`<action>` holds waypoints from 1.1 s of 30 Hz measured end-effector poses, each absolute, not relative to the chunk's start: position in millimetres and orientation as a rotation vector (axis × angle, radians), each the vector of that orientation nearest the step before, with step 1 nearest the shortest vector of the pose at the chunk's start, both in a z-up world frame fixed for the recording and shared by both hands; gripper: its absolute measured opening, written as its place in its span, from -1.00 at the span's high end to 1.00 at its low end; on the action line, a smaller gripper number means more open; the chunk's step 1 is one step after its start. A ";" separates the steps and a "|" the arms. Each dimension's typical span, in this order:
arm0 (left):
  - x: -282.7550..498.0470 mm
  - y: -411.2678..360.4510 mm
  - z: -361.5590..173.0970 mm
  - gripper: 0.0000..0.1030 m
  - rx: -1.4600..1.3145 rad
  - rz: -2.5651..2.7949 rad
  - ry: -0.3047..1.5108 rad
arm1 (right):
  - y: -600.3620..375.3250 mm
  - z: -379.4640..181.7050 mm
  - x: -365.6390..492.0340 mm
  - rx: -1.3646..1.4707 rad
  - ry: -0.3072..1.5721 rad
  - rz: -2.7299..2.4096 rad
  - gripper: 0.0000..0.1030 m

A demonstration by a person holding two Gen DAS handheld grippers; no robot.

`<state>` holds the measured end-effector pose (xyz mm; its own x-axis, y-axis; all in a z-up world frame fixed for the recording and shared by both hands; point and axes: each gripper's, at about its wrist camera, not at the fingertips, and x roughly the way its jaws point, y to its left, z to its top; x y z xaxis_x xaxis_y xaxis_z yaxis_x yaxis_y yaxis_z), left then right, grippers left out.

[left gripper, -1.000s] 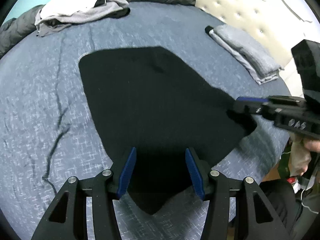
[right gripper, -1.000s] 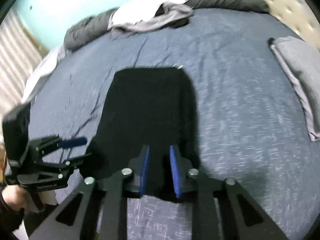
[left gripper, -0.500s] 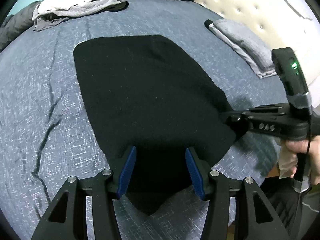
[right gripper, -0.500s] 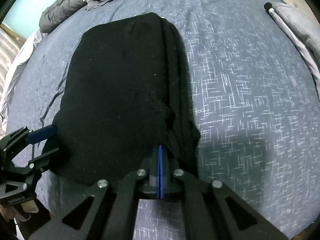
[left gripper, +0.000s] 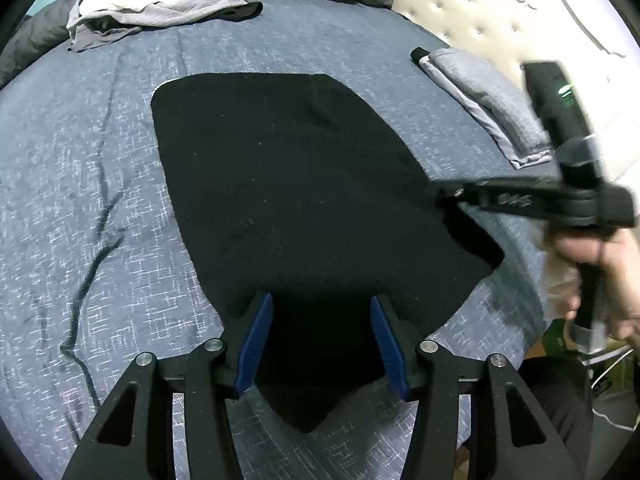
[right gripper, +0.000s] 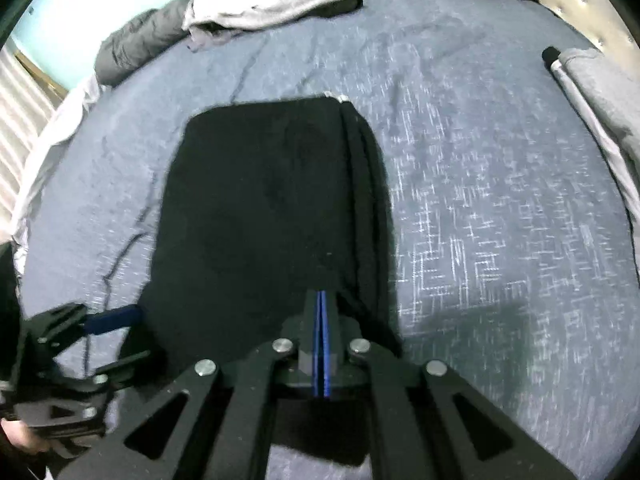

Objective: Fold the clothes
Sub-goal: 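Hold the bundle end with the right gripper and smooth it flat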

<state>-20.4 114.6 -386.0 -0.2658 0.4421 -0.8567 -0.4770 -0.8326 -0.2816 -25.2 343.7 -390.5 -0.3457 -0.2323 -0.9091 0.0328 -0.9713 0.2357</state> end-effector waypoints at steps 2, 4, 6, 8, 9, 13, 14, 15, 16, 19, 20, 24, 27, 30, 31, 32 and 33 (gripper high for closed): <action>-20.6 114.1 -386.2 -0.06 -1.423 2.119 0.034 | 347.1 -403.9 -25.8 1.726 -0.281 -2.420 1.00; -23.1 111.6 -384.0 -0.06 -1.429 2.111 0.005 | 347.5 -407.7 -25.2 1.732 -0.289 -2.410 1.00; -30.4 106.1 -377.9 -0.06 -1.422 2.115 -0.047 | 347.2 -402.7 -25.5 1.723 -0.272 -2.407 1.00; -40.5 98.8 -369.9 -0.06 -1.405 2.134 -0.096 | 353.1 -390.6 -27.3 1.679 -0.325 -2.411 1.00; -45.6 95.2 -365.9 -0.06 -1.396 2.144 -0.121 | 356.2 -383.0 -29.7 1.644 -0.343 -2.420 1.00; -74.3 87.6 -366.5 -0.07 -1.417 2.178 -0.175 | 358.9 -366.7 -53.2 1.570 -0.354 -2.427 1.00; -82.1 86.2 -368.6 -0.07 -1.422 2.190 -0.180 | 357.4 -365.0 -60.9 1.564 -0.345 -2.424 1.00; -88.5 84.4 -371.1 -0.07 -1.428 2.195 -0.187 | 355.1 -364.0 -69.4 1.563 -0.330 -2.421 1.00; -97.0 83.2 -375.0 -0.06 -1.442 2.197 -0.198 | 352.7 -364.2 -79.1 1.565 -0.314 -2.416 1.00; -117.4 80.3 -386.1 -0.06 -1.471 2.203 -0.232 | 348.7 -367.7 -104.0 1.569 -0.295 -2.400 1.00; -121.8 78.8 -390.0 -0.06 -1.476 2.208 -0.240 | 348.1 -369.3 -110.6 1.569 -0.289 -2.394 1.00; -136.9 79.2 -406.6 -0.07 -1.507 2.204 -0.240 | 337.1 -379.0 -144.5 1.569 -0.242 -2.364 1.00; -138.0 81.2 -414.4 -0.07 -1.516 2.200 -0.234 | 330.3 -395.5 -166.0 1.622 -0.189 -2.337 1.00; -139.8 82.1 -421.8 -0.06 -1.520 2.196 -0.234 | 330.8 -413.3 -175.7 1.679 -0.172 -2.308 1.00; -139.9 82.0 -423.0 -0.06 -1.521 2.197 -0.232 | 331.6 -418.4 -176.8 1.688 -0.174 -2.299 1.00; -140.0 81.9 -424.2 -0.06 -1.522 2.198 -0.230 | 332.4 -422.2 -177.1 1.691 -0.176 -2.292 1.00; -140.5 81.2 -424.3 -0.06 -1.525 2.199 -0.234 | 332.8 -423.8 -176.7 1.689 -0.177 -2.287 1.00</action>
